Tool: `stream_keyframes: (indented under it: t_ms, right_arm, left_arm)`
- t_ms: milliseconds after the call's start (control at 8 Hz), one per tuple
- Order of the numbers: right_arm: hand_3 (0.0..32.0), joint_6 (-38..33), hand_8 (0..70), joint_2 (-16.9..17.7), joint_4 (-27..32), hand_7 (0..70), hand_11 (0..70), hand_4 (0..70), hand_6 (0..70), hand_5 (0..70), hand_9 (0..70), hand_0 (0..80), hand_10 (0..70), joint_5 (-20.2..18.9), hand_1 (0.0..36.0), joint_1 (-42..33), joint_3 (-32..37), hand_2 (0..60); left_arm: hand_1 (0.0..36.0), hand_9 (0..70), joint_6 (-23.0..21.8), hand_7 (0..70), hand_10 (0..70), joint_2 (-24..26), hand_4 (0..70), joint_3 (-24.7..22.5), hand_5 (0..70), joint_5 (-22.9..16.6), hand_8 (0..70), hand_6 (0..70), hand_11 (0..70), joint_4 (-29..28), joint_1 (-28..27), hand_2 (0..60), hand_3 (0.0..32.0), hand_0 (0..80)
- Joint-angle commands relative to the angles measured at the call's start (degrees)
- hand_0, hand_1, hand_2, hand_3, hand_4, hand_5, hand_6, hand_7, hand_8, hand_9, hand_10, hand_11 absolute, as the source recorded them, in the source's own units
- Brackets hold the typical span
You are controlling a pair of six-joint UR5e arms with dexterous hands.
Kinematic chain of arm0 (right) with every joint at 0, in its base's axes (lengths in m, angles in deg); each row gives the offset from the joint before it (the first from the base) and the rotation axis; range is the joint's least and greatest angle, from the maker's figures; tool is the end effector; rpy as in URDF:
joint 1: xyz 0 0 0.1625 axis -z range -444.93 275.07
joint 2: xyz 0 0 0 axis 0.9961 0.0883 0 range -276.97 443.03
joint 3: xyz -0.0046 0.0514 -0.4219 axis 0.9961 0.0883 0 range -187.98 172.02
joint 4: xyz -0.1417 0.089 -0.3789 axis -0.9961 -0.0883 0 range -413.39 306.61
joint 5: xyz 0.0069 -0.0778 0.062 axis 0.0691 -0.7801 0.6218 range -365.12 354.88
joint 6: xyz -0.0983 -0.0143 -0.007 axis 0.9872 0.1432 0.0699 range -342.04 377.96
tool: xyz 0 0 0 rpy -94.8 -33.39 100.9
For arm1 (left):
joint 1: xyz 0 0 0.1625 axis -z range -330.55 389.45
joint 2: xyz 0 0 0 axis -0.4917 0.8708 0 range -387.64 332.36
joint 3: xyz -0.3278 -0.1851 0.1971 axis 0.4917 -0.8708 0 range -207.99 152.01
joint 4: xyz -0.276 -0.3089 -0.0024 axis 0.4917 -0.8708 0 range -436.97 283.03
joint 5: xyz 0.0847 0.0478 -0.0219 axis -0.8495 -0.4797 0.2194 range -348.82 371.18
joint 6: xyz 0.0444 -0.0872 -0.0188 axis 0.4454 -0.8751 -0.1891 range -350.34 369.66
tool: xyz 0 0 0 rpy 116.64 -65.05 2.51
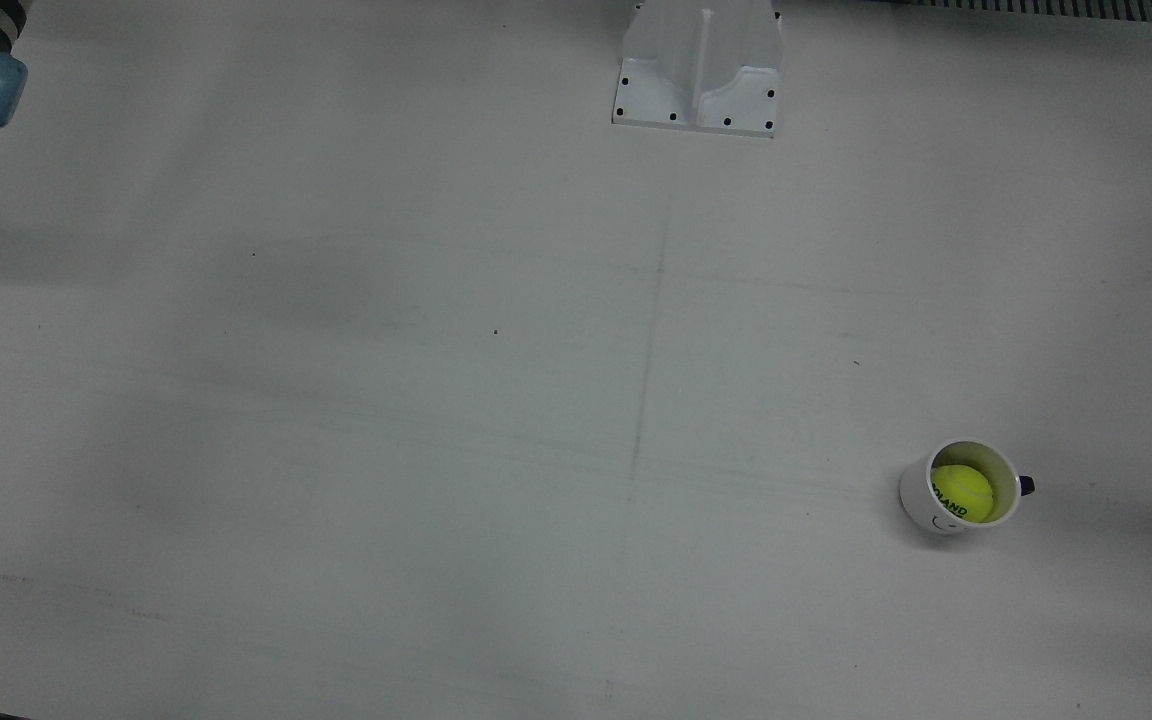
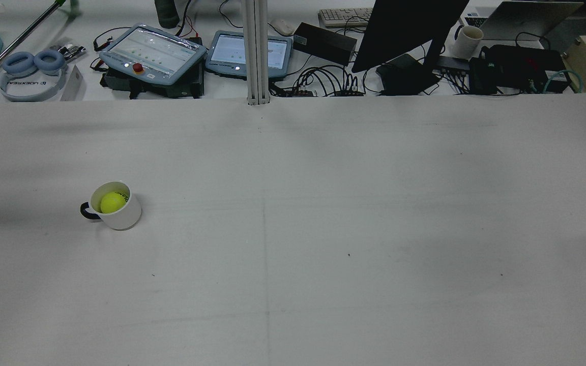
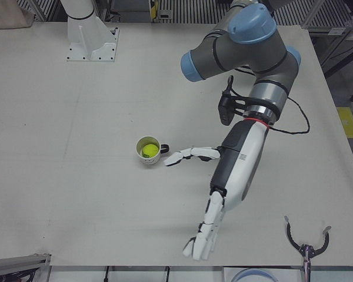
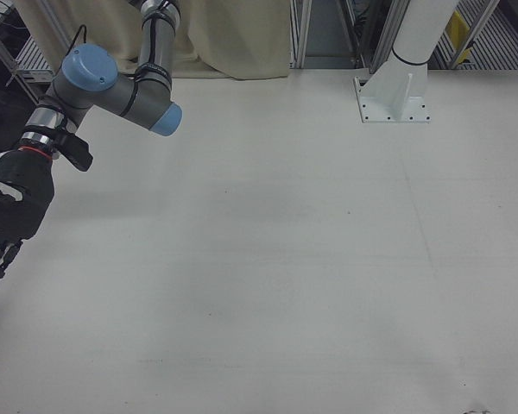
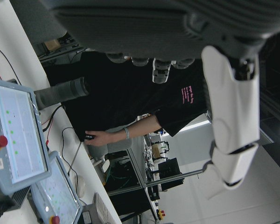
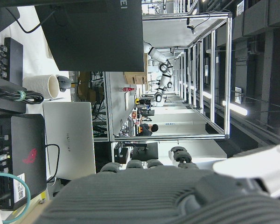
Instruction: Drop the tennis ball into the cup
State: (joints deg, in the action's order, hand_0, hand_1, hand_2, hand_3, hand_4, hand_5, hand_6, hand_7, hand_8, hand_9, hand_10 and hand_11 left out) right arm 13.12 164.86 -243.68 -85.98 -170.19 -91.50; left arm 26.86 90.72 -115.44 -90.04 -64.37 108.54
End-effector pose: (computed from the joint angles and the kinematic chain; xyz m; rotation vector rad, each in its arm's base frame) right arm 0.1045 -0.5452 0.6850 -0.0180 1.9850 -2.2977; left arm 0.0155 -0.6823 0.4404 -0.0494 2.1581 -1.6033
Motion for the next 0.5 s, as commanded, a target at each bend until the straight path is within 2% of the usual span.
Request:
stream_keyframes:
  t_ms: [0,250,375]
  right_arm:
    - [0.0,0.0,0.0,0.0,0.0,0.0,0.0,0.0,0.0,0.0,0.0,0.0,0.0,0.0,0.0,0.0,-0.1,0.0]
    - [0.0,0.0,0.0,0.0,0.0,0.0,0.0,0.0,0.0,0.0,0.0,0.0,0.0,0.0,0.0,0.0,-0.1,0.0]
    - [0.0,0.0,0.0,0.0,0.0,0.0,0.0,0.0,0.0,0.0,0.0,0.0,0.0,0.0,0.0,0.0,-0.1,0.0]
  left_arm:
    - [29.7,2.0,-0.4,17.2,0.0,0.2,0.0,2.2,4.6,-0.1,0.0,1.6,0.0,2.9,4.7,21.4,0.0,54.7]
    - [29.5,2.3,-0.8,18.6,0.0,0.2,0.0,1.6,4.3,-0.1,0.0,1.3,0.0,3.5,4.7,20.0,0.0,54.8]
    - [29.0,2.1,-0.9,17.7,0.0,0.2,0.0,1.6,5.3,-0.1,0.7,5.7,0.0,3.5,4.5,20.2,0.0,54.8]
